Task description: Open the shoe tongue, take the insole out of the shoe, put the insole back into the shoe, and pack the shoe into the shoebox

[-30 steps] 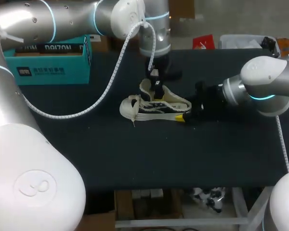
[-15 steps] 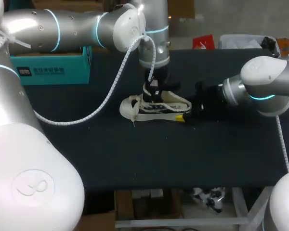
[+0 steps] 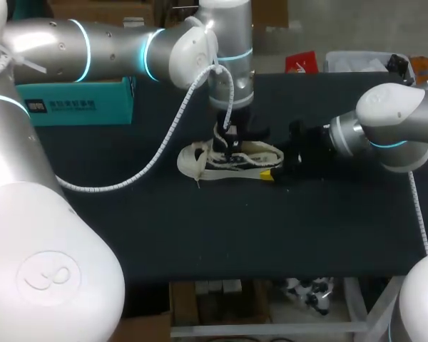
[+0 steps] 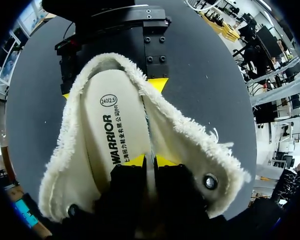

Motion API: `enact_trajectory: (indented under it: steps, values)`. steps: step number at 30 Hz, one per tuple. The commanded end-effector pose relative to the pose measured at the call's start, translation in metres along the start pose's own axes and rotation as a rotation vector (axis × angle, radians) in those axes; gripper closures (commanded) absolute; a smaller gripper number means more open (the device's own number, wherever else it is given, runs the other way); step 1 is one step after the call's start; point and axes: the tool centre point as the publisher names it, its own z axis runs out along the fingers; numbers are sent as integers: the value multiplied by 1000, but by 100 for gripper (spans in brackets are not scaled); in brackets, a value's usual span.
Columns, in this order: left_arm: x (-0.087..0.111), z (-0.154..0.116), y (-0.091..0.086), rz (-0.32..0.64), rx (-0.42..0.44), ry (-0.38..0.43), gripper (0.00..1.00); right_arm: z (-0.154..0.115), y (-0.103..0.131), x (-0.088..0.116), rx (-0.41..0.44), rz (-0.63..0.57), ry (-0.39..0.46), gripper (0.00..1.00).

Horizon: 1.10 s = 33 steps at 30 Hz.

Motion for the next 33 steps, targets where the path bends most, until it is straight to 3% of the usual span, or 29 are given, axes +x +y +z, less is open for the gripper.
enact_trajectory:
  steps: [1, 6, 15, 27, 33]
  values:
    - [11, 20, 1, -8, 4, -33, 76, 6, -11, -2, -3, 2, 2, 100]
    - [10, 25, 0, -24, -16, -80, 75, 6, -11, -2, -3, 2, 2, 100]
    - [-9, 45, -2, -41, -8, -148, 70, 6, -11, -2, -3, 2, 2, 100]
    - [-46, 83, 5, -35, -28, -286, 64, 6, -11, -2, -3, 2, 2, 100]
    - [-72, 100, 11, -19, -66, -334, 67, 6, -11, -2, -3, 2, 2, 100]
